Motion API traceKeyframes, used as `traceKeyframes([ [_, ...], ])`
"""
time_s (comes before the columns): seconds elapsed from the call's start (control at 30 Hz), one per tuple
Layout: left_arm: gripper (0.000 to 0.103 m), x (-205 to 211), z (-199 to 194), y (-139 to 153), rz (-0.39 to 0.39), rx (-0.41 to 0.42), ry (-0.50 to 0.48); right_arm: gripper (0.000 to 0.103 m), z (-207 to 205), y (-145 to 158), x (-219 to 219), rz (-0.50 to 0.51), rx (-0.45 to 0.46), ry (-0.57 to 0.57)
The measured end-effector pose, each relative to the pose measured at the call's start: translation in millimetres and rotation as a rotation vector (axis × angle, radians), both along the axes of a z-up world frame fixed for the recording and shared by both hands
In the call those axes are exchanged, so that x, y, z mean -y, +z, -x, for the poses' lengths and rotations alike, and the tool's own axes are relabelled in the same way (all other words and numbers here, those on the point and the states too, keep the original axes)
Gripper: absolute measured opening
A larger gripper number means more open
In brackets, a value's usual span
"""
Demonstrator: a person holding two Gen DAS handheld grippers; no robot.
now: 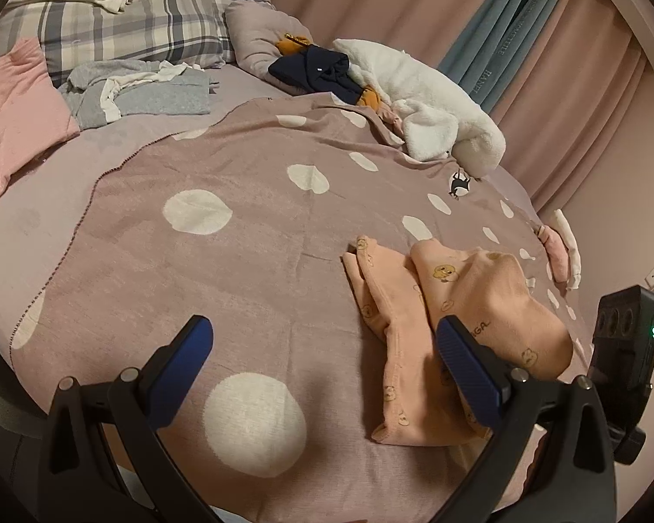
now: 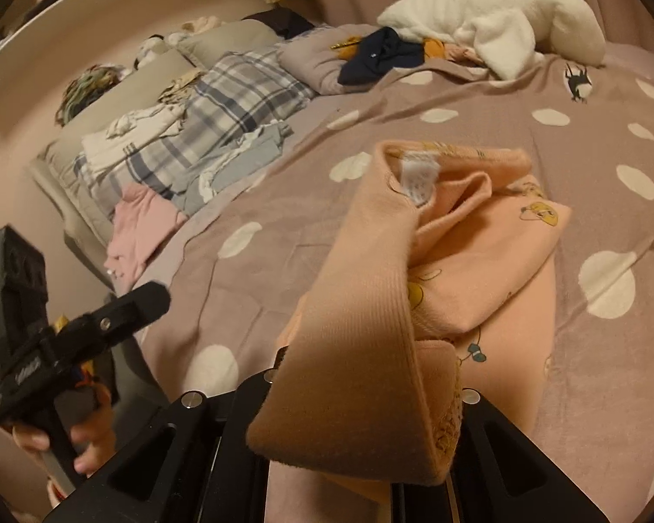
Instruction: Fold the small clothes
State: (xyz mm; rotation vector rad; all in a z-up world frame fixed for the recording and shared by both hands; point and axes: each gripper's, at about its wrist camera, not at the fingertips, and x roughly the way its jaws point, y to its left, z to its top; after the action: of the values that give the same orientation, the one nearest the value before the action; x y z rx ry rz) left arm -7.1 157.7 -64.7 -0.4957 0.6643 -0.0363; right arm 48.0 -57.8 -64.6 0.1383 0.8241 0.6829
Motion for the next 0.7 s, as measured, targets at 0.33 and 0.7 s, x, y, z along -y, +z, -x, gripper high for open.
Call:
traceKeyframes([
  [0.33, 0.103, 2.0, 0.4, 1.0, -0.021, -0.002, -0.004, 0.030, 13.1, 4.0, -5.6, 0.023, 0.003, 0.102],
  [0.7, 0.103, -4.9, 2.4, -1.6, 0.002, -0.011, 0.003, 0.066, 35.0, 18.0, 3.0, -0.084, -0.018, 0.205],
])
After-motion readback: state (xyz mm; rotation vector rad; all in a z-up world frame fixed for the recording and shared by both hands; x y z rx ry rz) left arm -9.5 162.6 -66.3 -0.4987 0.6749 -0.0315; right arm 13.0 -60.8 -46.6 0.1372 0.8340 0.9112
